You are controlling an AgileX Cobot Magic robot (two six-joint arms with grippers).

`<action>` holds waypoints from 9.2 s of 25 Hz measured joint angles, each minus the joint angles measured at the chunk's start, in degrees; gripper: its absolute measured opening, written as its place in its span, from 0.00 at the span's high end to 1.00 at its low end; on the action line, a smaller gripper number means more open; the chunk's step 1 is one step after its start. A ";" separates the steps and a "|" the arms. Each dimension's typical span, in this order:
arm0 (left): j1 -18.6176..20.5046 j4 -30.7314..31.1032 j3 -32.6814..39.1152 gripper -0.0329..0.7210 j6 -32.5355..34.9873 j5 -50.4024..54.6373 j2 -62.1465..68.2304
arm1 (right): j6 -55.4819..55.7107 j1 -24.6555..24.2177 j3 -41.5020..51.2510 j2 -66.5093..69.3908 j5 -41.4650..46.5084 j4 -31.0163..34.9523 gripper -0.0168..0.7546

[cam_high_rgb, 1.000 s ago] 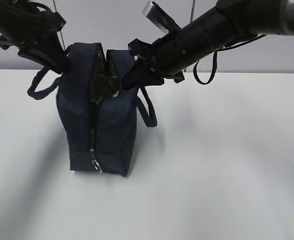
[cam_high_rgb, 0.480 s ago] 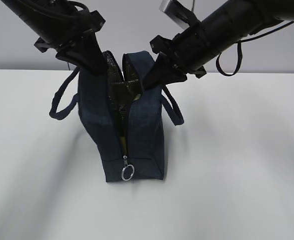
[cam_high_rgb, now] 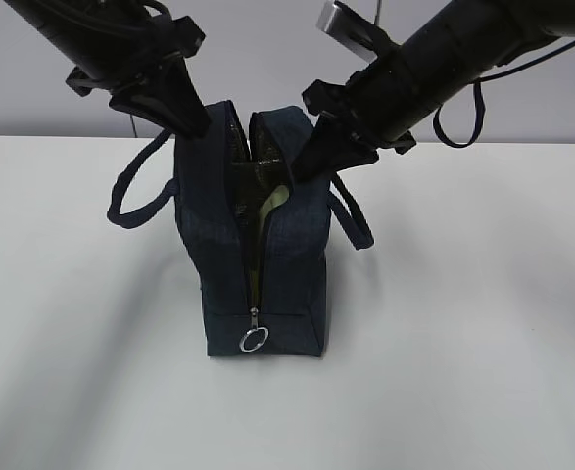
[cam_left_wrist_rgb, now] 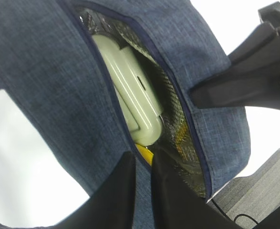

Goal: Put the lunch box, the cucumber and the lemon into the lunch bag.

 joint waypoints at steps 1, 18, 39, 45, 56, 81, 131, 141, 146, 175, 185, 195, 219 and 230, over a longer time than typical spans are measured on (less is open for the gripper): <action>0.00 0.27 0.00 0.88 0.00 -0.09 0.00 | -0.09 0.00 0.00 -0.02 0.00 -0.15 0.96; 0.00 2.84 0.00 0.88 0.00 -0.62 0.00 | -0.47 -1.28 0.00 -1.18 -2.00 -0.15 0.51; -0.58 13.03 0.00 0.88 0.10 -16.02 -6.52 | -2.95 -6.02 -2.79 -26.43 -12.45 -13.73 0.51; -3.15 16.69 2.94 0.88 0.10 -24.65 -13.24 | -3.72 -6.02 -0.52 -32.90 -14.79 -14.29 0.56; -3.58 18.16 21.86 0.88 0.10 -33.83 -27.24 | -5.04 -6.02 17.05 -52.50 -18.81 -14.34 0.59; -3.58 20.39 43.03 0.88 0.10 -33.85 -52.04 | -6.61 -6.02 53.60 -78.06 -20.79 4.42 0.59; -3.58 21.56 51.96 0.88 0.10 -34.03 -57.28 | -30.26 -6.02 48.66 -59.98 -22.18 11.30 0.59; -3.58 21.45 51.96 0.88 0.10 -33.94 -57.28 | -26.03 -6.02 40.61 -59.98 -24.80 -6.30 0.62; -3.58 21.23 51.96 0.88 0.10 -33.94 -57.28 | -23.42 -6.02 35.37 -59.98 -22.45 -9.82 0.62; -3.58 20.57 51.96 0.88 0.10 -34.28 -57.28 | 5.34 25.65 39.82 -39.15 -27.08 -27.92 0.68; -3.58 21.33 51.96 0.88 0.10 -34.71 -57.28 | 19.47 31.44 39.94 -26.65 -39.86 -26.01 0.68; -3.58 21.60 51.96 0.88 0.10 -34.80 -57.28 | 32.26 32.12 39.98 -18.21 -46.55 -25.69 0.68; -3.58 19.22 51.96 0.88 0.10 -34.80 -57.28 | 42.88 28.39 39.98 -17.56 -45.85 -25.60 0.38; -3.58 19.22 51.96 0.88 0.10 -34.97 -57.28 | 44.28 28.18 39.98 -13.31 -47.93 -24.03 0.39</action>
